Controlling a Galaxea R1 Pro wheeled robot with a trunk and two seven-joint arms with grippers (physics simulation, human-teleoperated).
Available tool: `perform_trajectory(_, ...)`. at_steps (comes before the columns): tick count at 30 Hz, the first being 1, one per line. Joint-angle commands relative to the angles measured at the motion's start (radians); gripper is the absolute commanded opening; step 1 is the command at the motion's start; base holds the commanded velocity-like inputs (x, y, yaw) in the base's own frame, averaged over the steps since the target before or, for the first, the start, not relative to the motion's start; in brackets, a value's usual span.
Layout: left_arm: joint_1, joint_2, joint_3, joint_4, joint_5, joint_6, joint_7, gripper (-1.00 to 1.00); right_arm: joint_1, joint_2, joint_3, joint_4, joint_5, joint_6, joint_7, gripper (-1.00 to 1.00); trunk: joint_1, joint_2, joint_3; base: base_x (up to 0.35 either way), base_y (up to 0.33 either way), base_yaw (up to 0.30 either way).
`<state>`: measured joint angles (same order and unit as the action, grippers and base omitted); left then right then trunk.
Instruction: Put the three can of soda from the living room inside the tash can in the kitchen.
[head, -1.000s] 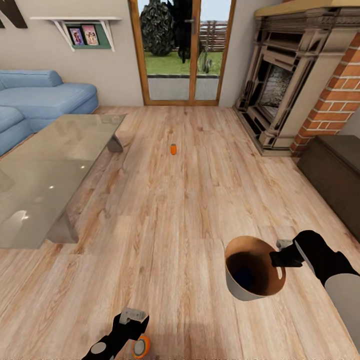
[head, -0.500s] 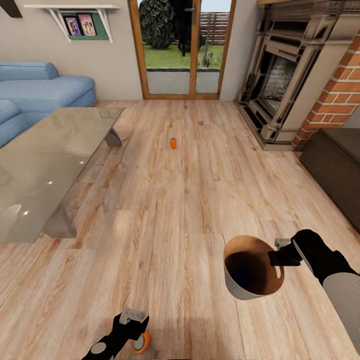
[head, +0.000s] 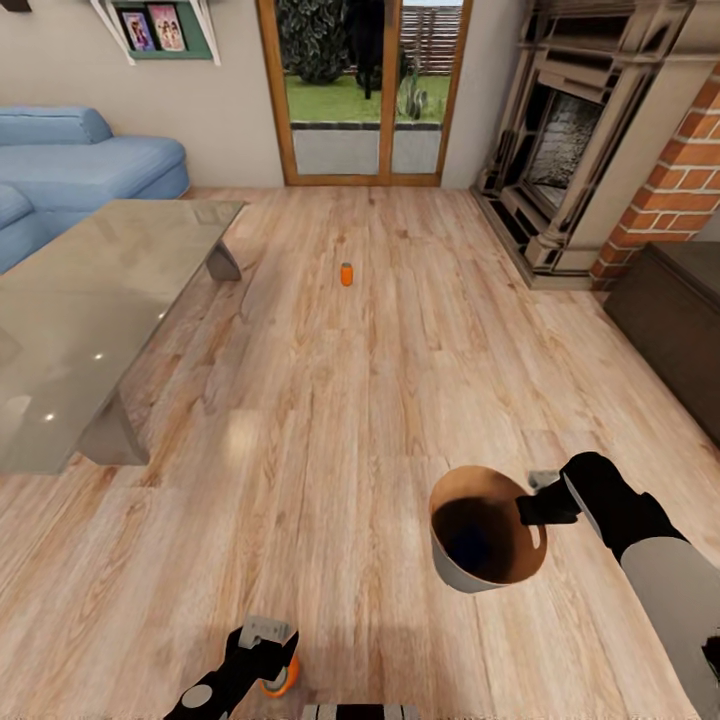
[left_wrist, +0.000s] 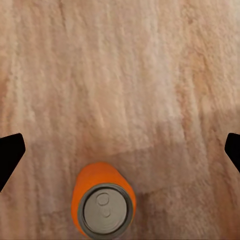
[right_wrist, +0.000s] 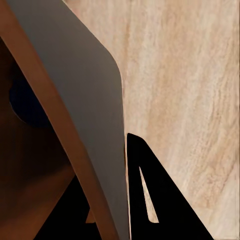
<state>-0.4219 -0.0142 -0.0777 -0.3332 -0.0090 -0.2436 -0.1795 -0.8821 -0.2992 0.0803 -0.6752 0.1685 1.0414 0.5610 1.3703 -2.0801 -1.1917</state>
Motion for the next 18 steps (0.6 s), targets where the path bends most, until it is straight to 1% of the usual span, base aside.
perform_trajectory(1, 0.0, 0.0, 0.0, 0.0, 0.0, 0.0, 0.0, 1.0, -0.003, 0.003, -0.001, 0.0, -0.012, 0.006, 0.007, -1.0, 0.004, -0.007, -0.005, 0.0, 0.0, 0.0)
perform_trajectory(6, 0.0, 0.003, 0.0, -0.001, 0.0, 0.002, 0.0, 1.0, -0.011, 0.016, -0.001, 0.001, 0.019, 0.006, 0.007, -1.0, 0.023, -0.042, -0.028, 0.0, 0.0, 0.0)
perform_trajectory(18, 0.0, 0.006, 0.009, -0.001, 0.004, 0.003, 0.0, 1.0, -0.012, 0.017, -0.001, 0.004, 0.026, 0.006, 0.007, -1.0, 0.069, -0.126, -0.084, 0.0, 0.0, 0.0)
